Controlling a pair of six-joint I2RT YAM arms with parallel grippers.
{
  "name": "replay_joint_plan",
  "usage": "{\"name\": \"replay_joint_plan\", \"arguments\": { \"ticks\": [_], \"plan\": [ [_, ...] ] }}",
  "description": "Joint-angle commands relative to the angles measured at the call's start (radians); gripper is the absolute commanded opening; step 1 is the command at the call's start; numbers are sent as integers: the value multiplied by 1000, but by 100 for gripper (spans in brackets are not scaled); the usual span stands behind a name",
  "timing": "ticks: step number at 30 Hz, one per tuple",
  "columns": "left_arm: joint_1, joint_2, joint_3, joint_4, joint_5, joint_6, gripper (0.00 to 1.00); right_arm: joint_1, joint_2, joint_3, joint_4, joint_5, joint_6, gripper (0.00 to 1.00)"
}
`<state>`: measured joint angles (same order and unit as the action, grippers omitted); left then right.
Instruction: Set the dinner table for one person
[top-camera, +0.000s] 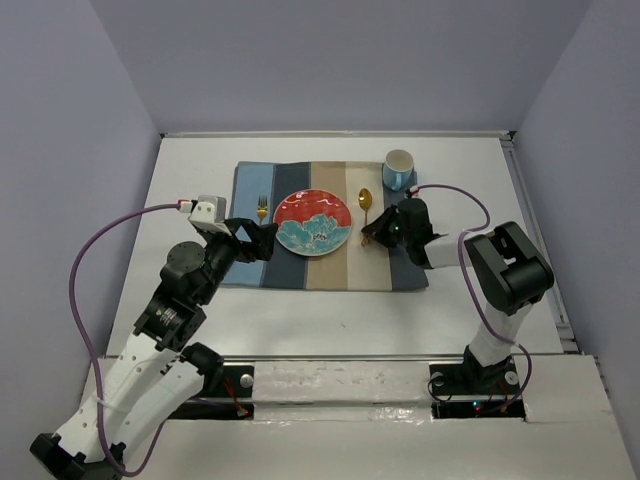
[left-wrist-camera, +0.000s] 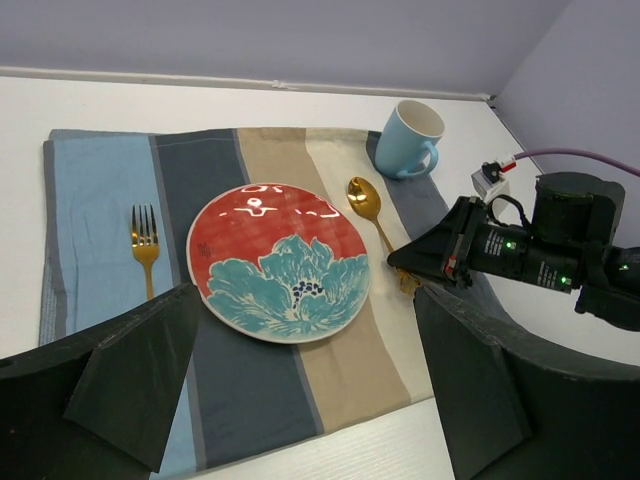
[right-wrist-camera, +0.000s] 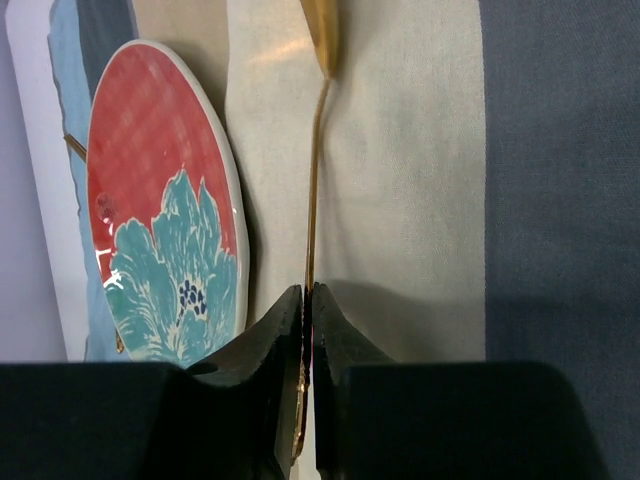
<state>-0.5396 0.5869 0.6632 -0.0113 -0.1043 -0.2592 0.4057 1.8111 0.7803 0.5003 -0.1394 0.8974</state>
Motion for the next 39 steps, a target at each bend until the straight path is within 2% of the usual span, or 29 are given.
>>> {"name": "replay_joint_plan", "arguments": {
  "ticks": [1,2,5,14,19,23,27,30,31,32,35,39],
  "plan": [
    [9,1,-5,51,18,12,99,-4,-2,-12,55,23,5,18],
    [9,1,-4,51,20,12,99,-4,-7,-12,32,35,-3,24],
    [10,-1,-4,53,21,11,99,-4,-25,-18,4,47,-17,31],
    [15,-2,-5,54,29,6,99,-4,-97,-52,-57,106,-55,33],
    [17,-4,-5,60,26,8,99,-4,-212,-87,-127,150,-115,34],
    [24,4,-4,66,25,8,99,-4,-337,-121,-187,155,-178,50],
    [30,-1,1,73,2,5,99,-4,-507,-133,-256,26,-256,63],
    [33,-7,4,79,-8,5,99,-4,-657,-139,-331,18,-304,83],
    [35,-6,7,67,-14,6,99,-4,-692,-141,-348,17,-317,95],
    [33,5,13,57,-24,11,99,-4,-761,-142,-386,11,-336,100],
    [35,27,33,33,-32,3,99,-4,-863,-156,-413,-25,-364,100],
    [35,39,49,51,-9,-25,99,-4,-1001,-171,-416,-214,-393,100]
  ]
}}
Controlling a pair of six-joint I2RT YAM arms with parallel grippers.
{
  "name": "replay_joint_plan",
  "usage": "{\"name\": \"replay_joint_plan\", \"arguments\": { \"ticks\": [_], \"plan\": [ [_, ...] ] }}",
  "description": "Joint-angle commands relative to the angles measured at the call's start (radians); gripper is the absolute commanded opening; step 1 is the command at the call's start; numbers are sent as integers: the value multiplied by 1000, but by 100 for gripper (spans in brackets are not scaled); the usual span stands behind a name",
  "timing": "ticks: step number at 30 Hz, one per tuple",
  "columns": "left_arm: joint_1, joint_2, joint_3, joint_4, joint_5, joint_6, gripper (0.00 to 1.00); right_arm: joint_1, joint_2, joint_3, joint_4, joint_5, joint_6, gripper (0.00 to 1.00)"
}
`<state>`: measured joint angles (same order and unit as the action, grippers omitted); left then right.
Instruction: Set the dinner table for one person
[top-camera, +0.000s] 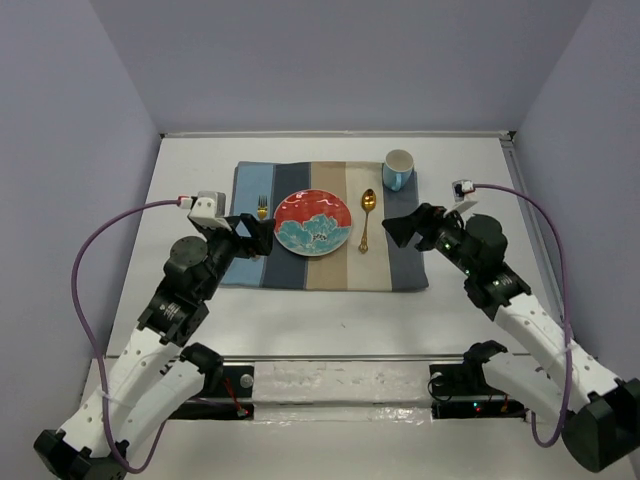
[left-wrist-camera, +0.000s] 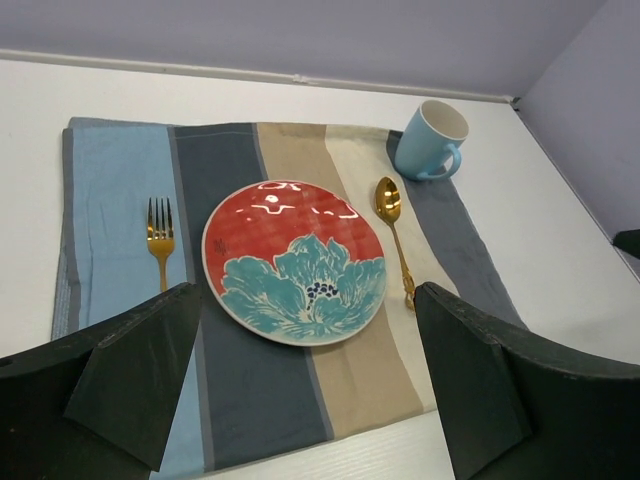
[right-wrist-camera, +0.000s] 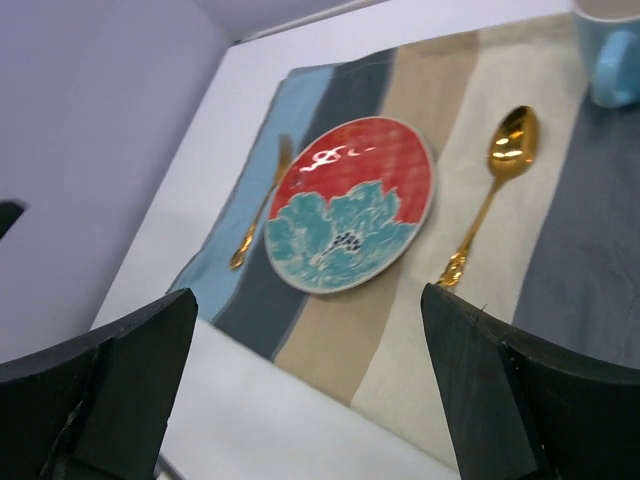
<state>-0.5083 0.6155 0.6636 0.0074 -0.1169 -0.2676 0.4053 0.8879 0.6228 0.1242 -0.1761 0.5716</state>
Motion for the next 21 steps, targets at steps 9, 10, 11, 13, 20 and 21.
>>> {"name": "replay_joint_plan", "arguments": {
  "ticks": [9,10,11,13,20,21],
  "plan": [
    [4,33,110,52,32,-32,99,-3,-369,0,-84,-251,-125,100],
    [5,32,108,57,34,-32,99,-3,-392,0,-89,-240,-131,100],
    [4,24,106,71,39,-32,99,-3,-438,-3,-98,-224,-150,100],
    [4,17,102,78,42,-22,99,-3,-478,-8,-104,-165,-164,100],
    [4,6,120,55,60,19,99,-3,-583,2,-121,-168,-180,100],
    [4,9,126,55,60,19,99,-3,-587,18,-121,-160,-193,100]
  ]
}}
